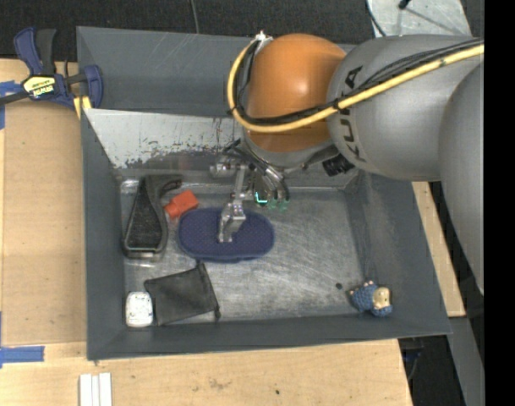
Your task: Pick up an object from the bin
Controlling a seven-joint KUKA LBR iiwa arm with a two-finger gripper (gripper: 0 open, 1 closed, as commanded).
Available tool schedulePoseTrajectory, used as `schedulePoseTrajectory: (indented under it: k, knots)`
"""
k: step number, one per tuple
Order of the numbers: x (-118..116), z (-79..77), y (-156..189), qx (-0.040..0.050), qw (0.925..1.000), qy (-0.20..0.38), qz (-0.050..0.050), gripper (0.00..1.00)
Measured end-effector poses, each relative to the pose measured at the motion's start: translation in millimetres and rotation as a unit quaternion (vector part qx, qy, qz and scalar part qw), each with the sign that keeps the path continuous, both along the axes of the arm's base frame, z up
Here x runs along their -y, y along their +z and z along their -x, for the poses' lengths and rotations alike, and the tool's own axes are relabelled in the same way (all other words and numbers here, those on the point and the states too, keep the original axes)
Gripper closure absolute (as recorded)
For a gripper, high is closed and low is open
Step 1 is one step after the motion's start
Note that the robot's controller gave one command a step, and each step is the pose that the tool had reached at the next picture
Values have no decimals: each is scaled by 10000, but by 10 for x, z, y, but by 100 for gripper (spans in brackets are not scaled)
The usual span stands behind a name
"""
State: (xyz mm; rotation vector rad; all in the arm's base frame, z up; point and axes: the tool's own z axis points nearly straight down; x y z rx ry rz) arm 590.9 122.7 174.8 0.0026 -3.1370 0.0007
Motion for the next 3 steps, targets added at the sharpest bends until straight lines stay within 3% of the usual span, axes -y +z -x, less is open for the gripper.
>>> schedulePoseTrajectory:
  k: [1,2,3]
  knots:
    - [137,-7,-890,77,10000,-12,-21,0]
    - [137,4,-898,46,10000,-21,-21,100]
    - [290,-243,-953,71,9949,1009,-55,100]
